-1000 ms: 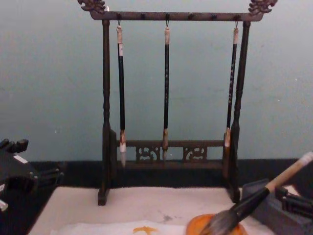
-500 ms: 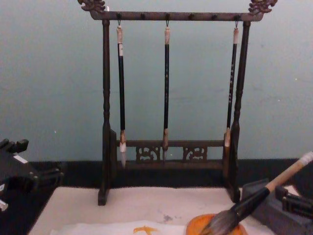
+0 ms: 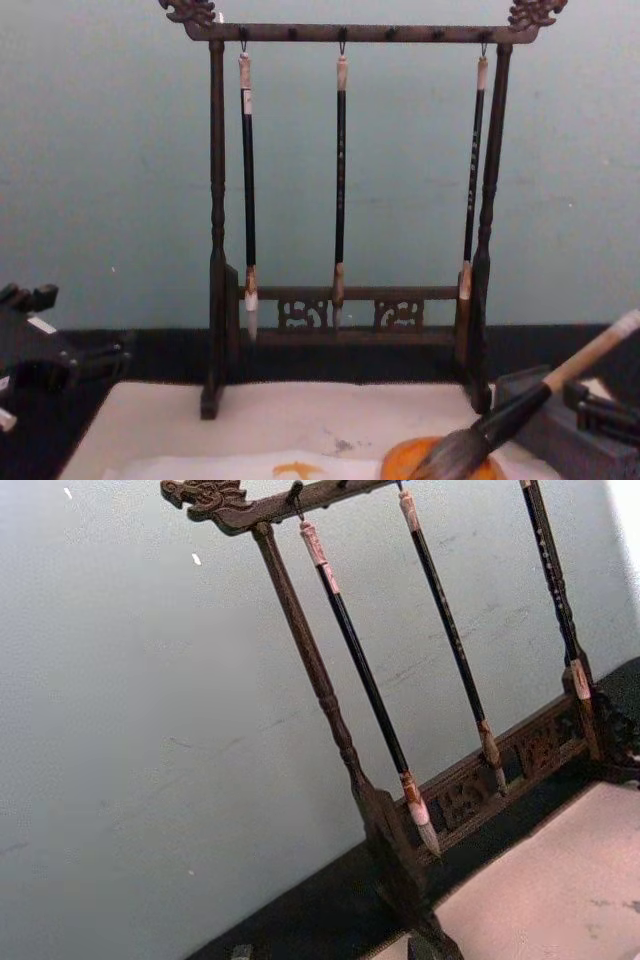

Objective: Pick up the brush from the inkstone, write on the paper, then place the brush back to its original position.

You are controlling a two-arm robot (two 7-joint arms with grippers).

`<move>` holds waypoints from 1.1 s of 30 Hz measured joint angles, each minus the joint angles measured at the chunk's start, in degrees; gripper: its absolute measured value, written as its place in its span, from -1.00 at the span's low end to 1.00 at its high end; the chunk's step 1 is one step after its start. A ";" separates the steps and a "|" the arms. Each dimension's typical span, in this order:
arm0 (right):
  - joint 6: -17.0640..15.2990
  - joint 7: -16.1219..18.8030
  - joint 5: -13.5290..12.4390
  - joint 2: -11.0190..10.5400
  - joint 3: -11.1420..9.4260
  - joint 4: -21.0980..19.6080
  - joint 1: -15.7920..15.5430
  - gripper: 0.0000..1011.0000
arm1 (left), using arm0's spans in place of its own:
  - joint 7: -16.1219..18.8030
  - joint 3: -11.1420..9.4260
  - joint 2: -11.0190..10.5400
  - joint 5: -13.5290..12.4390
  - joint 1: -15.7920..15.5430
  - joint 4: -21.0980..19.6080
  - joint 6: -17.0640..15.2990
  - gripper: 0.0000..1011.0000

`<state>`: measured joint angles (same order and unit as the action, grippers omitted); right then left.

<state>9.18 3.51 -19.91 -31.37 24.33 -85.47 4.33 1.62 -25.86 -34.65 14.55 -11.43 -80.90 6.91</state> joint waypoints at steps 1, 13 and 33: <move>0.00 0.00 -0.01 0.00 0.00 0.00 0.00 0.98 | 0.00 0.00 0.00 0.00 0.00 0.00 0.00 1.00; 0.00 0.00 -0.04 0.00 0.00 0.00 0.00 0.98 | 0.00 0.00 0.00 0.00 0.00 0.00 0.00 1.00; 0.00 0.00 -0.04 0.00 0.00 0.00 0.00 0.98 | 0.00 0.00 0.00 0.00 0.00 0.00 0.00 1.00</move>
<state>9.18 3.50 -19.94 -31.37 24.32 -85.48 4.32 1.62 -25.86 -34.65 14.55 -11.43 -80.90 6.91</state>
